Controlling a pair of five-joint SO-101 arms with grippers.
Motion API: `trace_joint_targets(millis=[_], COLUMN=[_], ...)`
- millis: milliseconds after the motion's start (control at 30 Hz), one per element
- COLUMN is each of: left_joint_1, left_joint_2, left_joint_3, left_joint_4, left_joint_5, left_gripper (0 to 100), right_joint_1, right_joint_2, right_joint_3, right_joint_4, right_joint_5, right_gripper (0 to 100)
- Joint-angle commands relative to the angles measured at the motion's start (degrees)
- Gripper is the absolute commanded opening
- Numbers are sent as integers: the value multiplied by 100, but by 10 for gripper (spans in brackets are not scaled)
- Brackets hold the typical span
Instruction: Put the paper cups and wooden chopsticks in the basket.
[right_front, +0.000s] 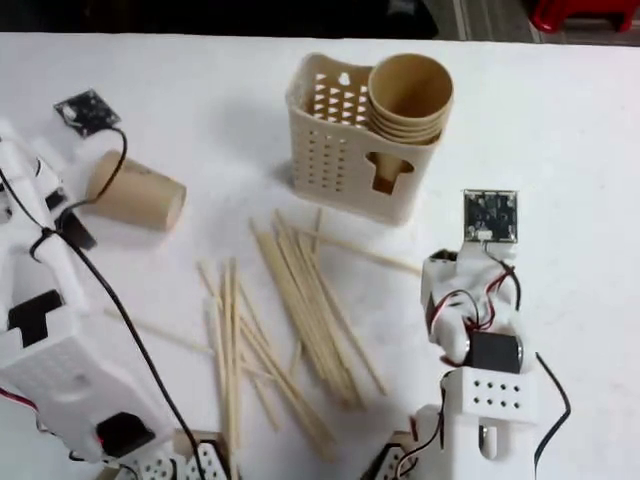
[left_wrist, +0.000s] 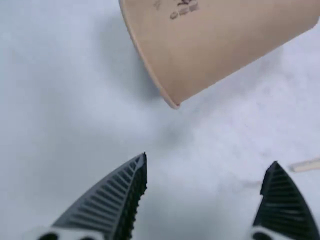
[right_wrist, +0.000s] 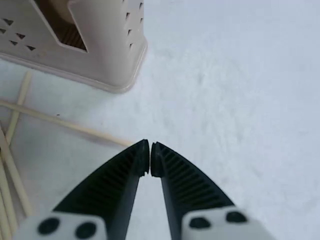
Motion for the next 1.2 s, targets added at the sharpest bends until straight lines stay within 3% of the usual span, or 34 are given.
trace_joint_targets(millis=[0,300,700,1167], left_joint_1=[119,585,980,1516], left_joint_2=[-303,-303,-374,-382], left_joint_3=[457,1248,1398,1398], left_joint_4=[-809,-1635,-1187,-1187], left_joint_5=[-88,-35,255,404], left_gripper=[355,355,352,175], right_joint_1=[-92,-101,-66,-66], right_joint_2=[-84,-92,-101,-101], right_joint_3=[-26,-26,-26,-26], right_joint_4=[-92,-92,-101,-101], right_joint_5=[26,26,176,237], right_gripper=[18,18,18,18])
